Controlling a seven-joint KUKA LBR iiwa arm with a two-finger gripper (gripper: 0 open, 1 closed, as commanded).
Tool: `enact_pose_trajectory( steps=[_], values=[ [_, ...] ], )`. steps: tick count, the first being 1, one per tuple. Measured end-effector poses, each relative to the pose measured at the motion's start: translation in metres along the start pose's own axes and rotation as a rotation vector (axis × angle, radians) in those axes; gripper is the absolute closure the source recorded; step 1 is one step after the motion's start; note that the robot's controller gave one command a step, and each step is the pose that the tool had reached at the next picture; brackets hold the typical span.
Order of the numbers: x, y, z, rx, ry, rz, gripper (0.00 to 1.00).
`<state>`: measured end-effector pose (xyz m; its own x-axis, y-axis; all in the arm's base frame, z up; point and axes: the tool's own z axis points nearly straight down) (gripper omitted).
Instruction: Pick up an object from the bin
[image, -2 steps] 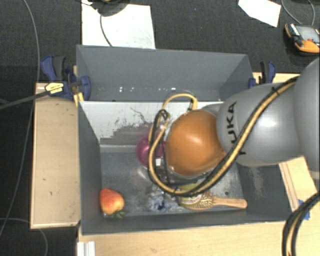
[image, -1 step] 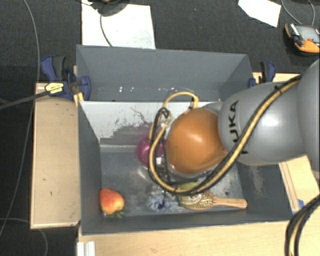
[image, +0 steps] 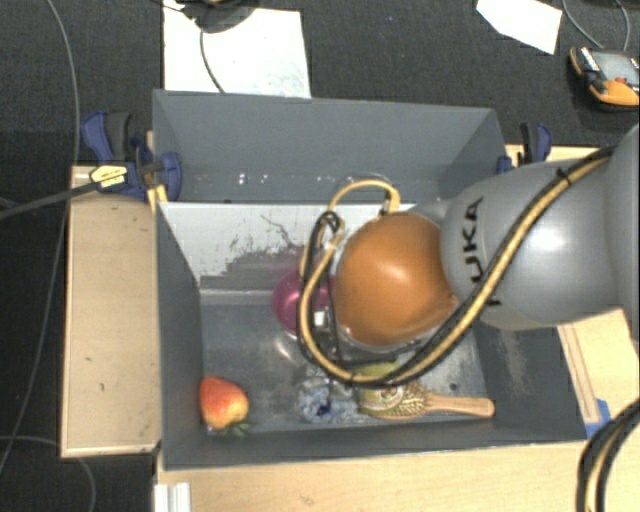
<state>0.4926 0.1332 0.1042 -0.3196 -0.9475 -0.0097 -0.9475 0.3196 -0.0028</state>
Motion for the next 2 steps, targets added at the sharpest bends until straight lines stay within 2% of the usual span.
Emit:
enact_pose_trajectory(
  steps=[2],
  values=[
    [-0.001,0.001,-0.060,-0.004,0.000,0.005,1.00]
  ],
)
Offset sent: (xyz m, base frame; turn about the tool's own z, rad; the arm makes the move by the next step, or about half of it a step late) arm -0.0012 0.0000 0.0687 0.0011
